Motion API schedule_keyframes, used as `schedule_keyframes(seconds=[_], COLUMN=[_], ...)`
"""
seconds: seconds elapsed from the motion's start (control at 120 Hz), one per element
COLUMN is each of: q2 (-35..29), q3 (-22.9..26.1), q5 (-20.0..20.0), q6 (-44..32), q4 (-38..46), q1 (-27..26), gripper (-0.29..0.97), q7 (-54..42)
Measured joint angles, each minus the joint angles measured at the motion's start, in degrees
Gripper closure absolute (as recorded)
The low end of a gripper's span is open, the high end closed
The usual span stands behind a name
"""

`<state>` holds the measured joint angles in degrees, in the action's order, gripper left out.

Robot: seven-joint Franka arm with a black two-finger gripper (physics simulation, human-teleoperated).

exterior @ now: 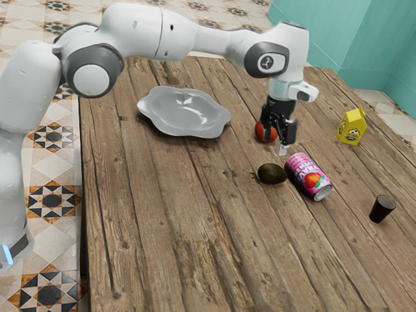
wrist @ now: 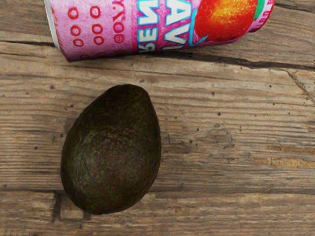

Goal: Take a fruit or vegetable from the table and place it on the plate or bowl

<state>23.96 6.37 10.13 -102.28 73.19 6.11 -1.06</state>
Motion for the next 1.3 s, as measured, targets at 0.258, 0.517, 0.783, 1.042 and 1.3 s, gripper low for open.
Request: schedule_keyframes(seconds=[0.258,0.517,0.783,1.042,1.3], q2=[3.7,5.2,7.4,-2.5,-41.7], q3=[-0.5,-0.7,-0.7,-2.7,-12.9], q5=[2.4,5.0,7.6,11.9,12.9], q6=[-6.1,-9.0,-10.6,-12.4,-13.3], q4=[4.8,5.7,5.7,15.4,43.8], q1=[0.6,0.6,-0.4,-2.8,2.8], gripper=[0.01,0.01,0.11,0.49,0.43], q7=[-17.2,-28.4,-35.6,-36.4,-30.2])
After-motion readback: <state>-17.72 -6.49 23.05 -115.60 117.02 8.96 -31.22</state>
